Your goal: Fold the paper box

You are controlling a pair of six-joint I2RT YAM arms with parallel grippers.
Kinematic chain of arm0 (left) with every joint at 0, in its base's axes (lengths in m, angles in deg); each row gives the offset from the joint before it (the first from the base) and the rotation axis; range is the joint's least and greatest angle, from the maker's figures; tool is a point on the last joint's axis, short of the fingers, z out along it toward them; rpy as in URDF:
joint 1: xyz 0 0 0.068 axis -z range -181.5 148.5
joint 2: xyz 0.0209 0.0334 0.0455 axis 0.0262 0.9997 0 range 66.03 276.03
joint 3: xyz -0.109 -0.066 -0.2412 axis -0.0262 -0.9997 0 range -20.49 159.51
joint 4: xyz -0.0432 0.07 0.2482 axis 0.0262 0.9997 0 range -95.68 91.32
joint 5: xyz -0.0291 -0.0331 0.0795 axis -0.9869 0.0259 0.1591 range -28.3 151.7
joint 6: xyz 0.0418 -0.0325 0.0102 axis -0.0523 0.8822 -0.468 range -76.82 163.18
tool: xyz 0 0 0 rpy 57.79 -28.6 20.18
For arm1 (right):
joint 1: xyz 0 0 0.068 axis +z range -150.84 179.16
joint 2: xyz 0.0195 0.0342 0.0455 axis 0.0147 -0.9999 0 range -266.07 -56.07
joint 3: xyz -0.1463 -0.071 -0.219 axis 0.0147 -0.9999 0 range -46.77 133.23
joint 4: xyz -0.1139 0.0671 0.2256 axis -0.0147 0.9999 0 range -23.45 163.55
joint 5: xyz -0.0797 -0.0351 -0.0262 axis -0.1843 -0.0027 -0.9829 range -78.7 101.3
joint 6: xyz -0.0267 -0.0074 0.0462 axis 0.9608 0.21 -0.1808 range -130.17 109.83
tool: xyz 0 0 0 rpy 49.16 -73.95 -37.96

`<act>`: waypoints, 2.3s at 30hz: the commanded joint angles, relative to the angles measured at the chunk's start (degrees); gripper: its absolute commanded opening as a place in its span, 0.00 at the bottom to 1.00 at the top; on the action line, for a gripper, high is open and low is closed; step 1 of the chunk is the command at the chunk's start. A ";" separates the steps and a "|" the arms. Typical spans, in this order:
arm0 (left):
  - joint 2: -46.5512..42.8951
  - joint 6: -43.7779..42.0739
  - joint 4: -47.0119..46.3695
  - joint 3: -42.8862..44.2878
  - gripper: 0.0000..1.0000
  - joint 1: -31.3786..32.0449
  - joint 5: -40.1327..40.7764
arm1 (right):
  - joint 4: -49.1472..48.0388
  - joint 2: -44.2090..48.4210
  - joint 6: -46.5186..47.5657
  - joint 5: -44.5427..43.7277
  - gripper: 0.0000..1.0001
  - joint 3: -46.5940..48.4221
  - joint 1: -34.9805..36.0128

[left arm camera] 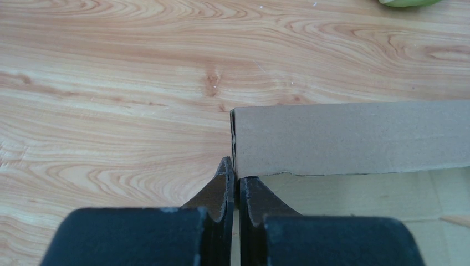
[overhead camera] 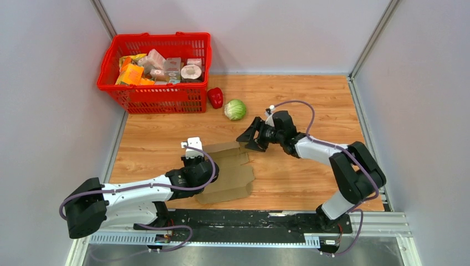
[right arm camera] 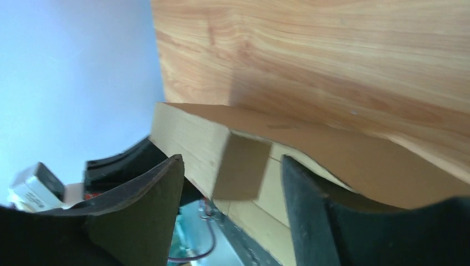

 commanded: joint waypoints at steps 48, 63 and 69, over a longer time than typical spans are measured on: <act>0.86 5.71 1.17 0.43 0.00 0.16 -1.47 | 14.76 -2.30 24.05 -27.63 0.00 3.33 16.43; -0.98 3.25 1.52 -0.80 0.00 0.07 0.02 | 28.26 1.46 31.06 -26.75 0.07 6.22 15.46; -3.53 0.78 0.82 -2.21 0.00 0.16 1.70 | 39.97 12.10 37.76 -34.91 0.39 5.09 14.15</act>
